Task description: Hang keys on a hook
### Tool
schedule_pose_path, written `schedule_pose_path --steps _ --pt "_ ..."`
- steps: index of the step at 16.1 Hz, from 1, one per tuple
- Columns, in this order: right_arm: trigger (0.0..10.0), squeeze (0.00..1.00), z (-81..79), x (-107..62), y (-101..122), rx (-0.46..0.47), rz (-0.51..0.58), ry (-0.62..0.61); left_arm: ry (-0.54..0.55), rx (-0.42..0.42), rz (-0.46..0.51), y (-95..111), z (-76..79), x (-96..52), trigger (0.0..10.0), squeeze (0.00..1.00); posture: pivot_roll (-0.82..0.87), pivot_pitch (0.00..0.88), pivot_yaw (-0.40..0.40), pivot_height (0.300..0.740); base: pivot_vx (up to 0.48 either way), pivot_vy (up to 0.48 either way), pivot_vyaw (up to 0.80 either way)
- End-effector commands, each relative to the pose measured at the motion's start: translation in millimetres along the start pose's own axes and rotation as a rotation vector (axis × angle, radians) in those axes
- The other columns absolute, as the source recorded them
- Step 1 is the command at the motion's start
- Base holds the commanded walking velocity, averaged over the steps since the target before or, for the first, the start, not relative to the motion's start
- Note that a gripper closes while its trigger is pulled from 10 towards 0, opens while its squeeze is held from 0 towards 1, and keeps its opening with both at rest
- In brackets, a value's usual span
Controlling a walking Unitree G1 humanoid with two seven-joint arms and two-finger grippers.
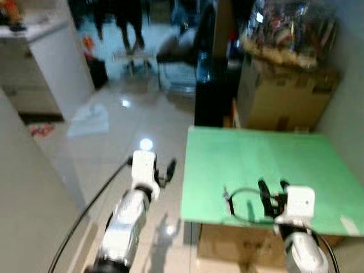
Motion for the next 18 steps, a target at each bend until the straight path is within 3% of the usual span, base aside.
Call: schedule_pose_path --steps 1,8,11,15,18 --pt "10.0 0.01 7.0 2.6 1.5 0.005 -0.007 -0.013 0.014 -0.008 -0.019 -2.6 -0.2 1.8 10.0 0.00 -0.20 0.000 0.011 0.740 0.000 -0.416 0.00" --pt "10.0 0.01 8.4 1.9 -5.6 0.010 -0.045 -0.016 0.009 0.013 -0.019 -2.0 4.1 3.1 10.0 0.00 -0.20 0.000 0.011 0.740 0.069 -0.415 0.00" --pt "10.0 0.01 13.4 1.3 -16.0 0.056 -0.087 -0.057 0.005 0.027 -0.020 -1.4 3.9 4.9 10.0 0.00 -0.20 0.000 0.016 0.740 0.000 -0.416 0.00" --pt "10.0 0.00 25.7 3.2 -67.0 0.191 -0.302 -0.161 0.050 -0.007 -0.012 2.8 -11.1 8.2 10.0 0.00 -0.19 0.000 0.026 0.740 0.222 -0.308 0.00" --pt "10.0 0.00 27.5 9.0 -84.5 0.239 -0.361 -0.208 0.061 0.038 -0.010 5.5 -19.9 9.8 10.0 0.00 -0.17 0.000 0.035 0.740 0.000 0.000 0.00"
Point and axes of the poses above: a point about 5 cm out from each wrist's last joint towards the gripper, its own x axis pointing out of the wrist towards the gripper, its own y axis along the axis of the wrist's last joint, z = x × y, the point moved 6 cm from there along x, pointing out of the wrist towards the gripper, and after that the axes turned 10 degrees about x, right-handed, at the moved point
